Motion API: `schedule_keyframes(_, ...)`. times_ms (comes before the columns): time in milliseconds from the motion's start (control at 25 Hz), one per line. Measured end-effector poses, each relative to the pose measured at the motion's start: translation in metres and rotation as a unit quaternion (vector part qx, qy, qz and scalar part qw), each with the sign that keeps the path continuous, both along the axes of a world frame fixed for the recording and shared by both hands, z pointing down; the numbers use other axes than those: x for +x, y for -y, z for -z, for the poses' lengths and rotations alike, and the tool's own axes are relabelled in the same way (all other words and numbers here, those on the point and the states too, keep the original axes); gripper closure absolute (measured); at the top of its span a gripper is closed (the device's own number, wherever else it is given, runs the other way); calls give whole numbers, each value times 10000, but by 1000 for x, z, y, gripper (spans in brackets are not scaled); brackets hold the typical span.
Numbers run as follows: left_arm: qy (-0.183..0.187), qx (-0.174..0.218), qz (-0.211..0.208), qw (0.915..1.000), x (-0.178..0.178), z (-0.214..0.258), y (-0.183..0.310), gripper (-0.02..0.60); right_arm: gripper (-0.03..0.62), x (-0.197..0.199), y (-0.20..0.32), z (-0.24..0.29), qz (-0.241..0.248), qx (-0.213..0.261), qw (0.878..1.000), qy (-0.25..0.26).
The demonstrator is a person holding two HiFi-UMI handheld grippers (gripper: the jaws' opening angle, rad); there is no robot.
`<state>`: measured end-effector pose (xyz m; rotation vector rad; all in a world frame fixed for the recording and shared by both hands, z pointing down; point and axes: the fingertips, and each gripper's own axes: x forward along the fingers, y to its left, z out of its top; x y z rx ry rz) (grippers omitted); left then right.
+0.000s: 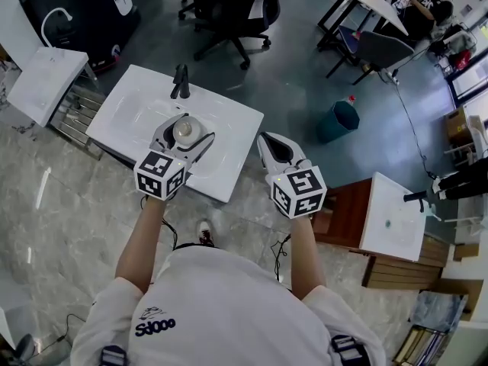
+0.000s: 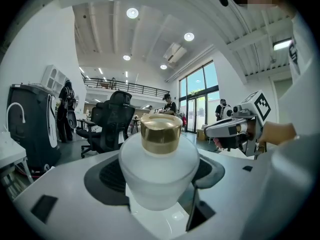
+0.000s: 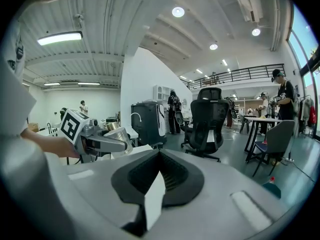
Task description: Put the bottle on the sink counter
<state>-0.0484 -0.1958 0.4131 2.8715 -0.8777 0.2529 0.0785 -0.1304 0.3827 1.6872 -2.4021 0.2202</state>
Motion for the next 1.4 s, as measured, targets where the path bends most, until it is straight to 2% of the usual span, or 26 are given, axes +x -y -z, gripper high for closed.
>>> schedule_keyframes(600, 109, -204, -165, 9996, 17, -26, 33, 238, 585, 11, 29, -18, -165, -175, 9997, 60)
schedule_keyframes(1000, 160, -350, 457, 9982, 41, -49, 65, 238, 585, 44, 67, -29, 257, -176, 9995, 4)
schedule_keyframes(1400, 480, -448, 845, 9943, 63, -91, 105, 238, 585, 64, 114, -65, 687, -466, 9965, -12)
